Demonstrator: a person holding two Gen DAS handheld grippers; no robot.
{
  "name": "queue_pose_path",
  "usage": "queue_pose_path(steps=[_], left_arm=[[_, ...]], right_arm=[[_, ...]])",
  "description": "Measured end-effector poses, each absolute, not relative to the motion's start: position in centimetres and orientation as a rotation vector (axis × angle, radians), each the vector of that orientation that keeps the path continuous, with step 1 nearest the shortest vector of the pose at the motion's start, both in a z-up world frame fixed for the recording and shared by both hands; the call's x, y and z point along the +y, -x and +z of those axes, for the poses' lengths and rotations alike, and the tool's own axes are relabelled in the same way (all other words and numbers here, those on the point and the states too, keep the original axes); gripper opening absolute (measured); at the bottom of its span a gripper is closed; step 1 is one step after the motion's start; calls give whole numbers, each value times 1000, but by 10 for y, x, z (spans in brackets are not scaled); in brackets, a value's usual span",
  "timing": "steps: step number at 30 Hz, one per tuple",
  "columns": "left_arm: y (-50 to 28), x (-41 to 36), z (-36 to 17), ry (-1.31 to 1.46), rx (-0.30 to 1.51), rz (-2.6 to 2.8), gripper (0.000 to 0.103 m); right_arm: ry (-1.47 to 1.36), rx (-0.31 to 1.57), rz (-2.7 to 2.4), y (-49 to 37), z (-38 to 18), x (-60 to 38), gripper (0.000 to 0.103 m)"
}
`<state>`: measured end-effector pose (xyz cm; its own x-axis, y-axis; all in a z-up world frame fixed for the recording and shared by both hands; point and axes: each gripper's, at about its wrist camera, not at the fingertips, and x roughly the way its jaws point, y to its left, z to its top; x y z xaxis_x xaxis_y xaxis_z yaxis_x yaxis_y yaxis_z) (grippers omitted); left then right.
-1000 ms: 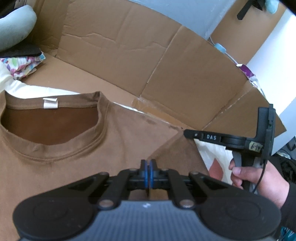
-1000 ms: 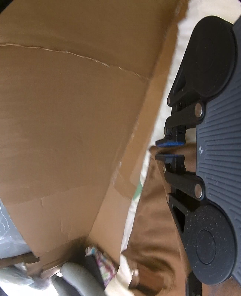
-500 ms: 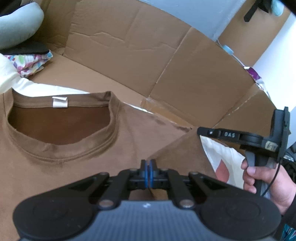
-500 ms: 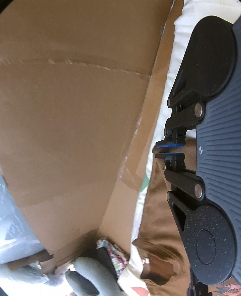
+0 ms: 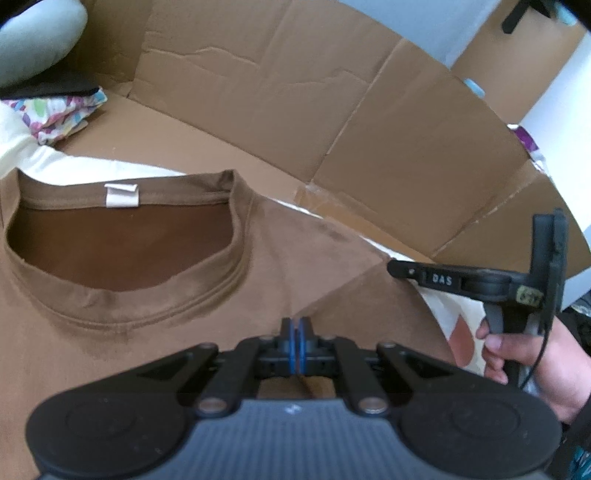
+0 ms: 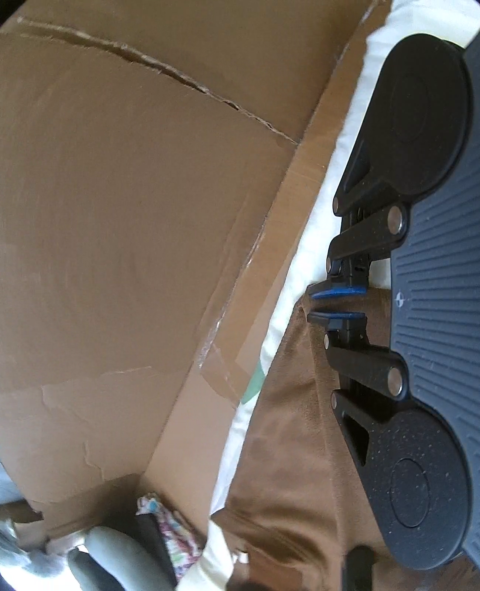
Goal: Fold clothes
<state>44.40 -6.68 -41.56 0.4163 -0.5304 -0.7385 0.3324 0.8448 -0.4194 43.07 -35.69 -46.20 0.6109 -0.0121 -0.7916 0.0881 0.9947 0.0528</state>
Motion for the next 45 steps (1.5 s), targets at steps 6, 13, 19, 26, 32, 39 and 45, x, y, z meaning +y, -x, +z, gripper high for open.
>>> queue_pose_path(steps=[6, 13, 19, 26, 32, 39, 45], left_arm=[[-455, -68, -428, 227, 1047, -536, 3], [-452, -66, -426, 251, 1078, -524, 6], [-436, -73, -422, 241, 1100, -528, 13], [-415, -80, -420, 232, 1139, -529, 13], [-390, -83, -415, 208, 1164, -518, 15], [-364, -75, -402, 178, 1176, -512, 17], [-352, -47, -396, 184, 1181, -450, 17]], right_arm=[[-12, 926, -82, -432, -463, -359, 35], [-126, 942, -20, -412, -442, -380, 35], [-154, 967, 75, -361, -432, -377, 35], [-148, 1004, 97, -316, -434, -367, 35], [-155, 1023, 91, -291, -434, -362, 36], [-110, 1065, 72, -263, -445, -354, 35], [-115, 1034, -3, -253, -447, -358, 35]])
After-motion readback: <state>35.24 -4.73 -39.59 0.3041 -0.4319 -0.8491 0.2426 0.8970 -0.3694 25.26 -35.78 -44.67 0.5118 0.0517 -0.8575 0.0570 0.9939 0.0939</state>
